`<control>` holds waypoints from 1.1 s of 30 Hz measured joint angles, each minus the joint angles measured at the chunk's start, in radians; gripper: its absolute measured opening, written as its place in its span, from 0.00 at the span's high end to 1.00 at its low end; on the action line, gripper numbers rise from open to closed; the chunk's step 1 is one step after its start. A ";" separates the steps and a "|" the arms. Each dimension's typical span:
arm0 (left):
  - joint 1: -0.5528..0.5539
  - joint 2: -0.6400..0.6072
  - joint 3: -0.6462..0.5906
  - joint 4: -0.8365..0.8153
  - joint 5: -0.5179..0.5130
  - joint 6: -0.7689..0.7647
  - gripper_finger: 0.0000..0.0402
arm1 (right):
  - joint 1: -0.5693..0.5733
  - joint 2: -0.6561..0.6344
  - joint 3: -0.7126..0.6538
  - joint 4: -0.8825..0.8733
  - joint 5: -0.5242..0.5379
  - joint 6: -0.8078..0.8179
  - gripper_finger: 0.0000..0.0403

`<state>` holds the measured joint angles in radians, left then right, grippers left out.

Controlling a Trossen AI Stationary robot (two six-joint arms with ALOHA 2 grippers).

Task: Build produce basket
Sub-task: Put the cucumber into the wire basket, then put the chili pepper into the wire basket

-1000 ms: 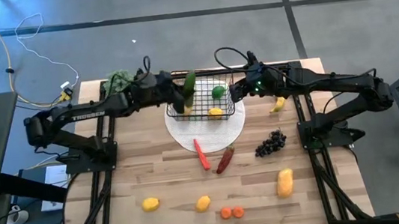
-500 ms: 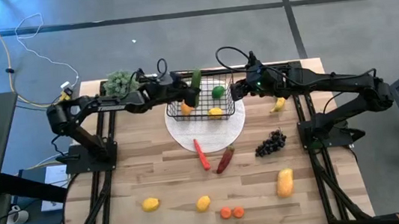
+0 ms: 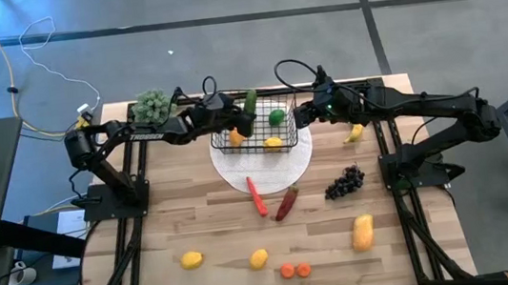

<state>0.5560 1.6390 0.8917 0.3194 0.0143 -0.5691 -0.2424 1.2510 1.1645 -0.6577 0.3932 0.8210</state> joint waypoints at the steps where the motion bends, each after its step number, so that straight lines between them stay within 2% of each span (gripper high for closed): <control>1: 0.000 0.000 0.000 0.000 0.000 -0.004 0.59 | 0.000 0.000 0.000 -0.002 0.000 0.013 0.52; 9: -0.001 0.000 0.000 0.000 -0.002 -0.022 0.46 | 0.001 0.000 0.000 -0.020 -0.028 0.017 0.52; 13: -0.001 0.000 0.000 0.000 -0.005 -0.022 0.43 | 0.001 0.000 0.000 -0.024 -0.032 0.028 0.52; 18: -0.001 0.000 0.000 0.008 -0.029 -0.022 0.45 | 0.001 0.000 0.000 -0.056 -0.037 0.042 0.52; 23: 0.000 -0.003 0.000 0.067 -0.009 -0.014 0.49 | 0.001 0.000 0.000 -0.094 -0.038 0.087 0.52; 33: 0.002 -0.094 0.000 0.097 0.027 0.144 0.53 | 0.001 -0.008 0.000 -0.167 -0.026 0.174 0.52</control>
<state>0.5583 1.5454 0.8917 0.4168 0.0416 -0.4252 -0.2417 1.2430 1.1645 -0.8242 0.3668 0.9951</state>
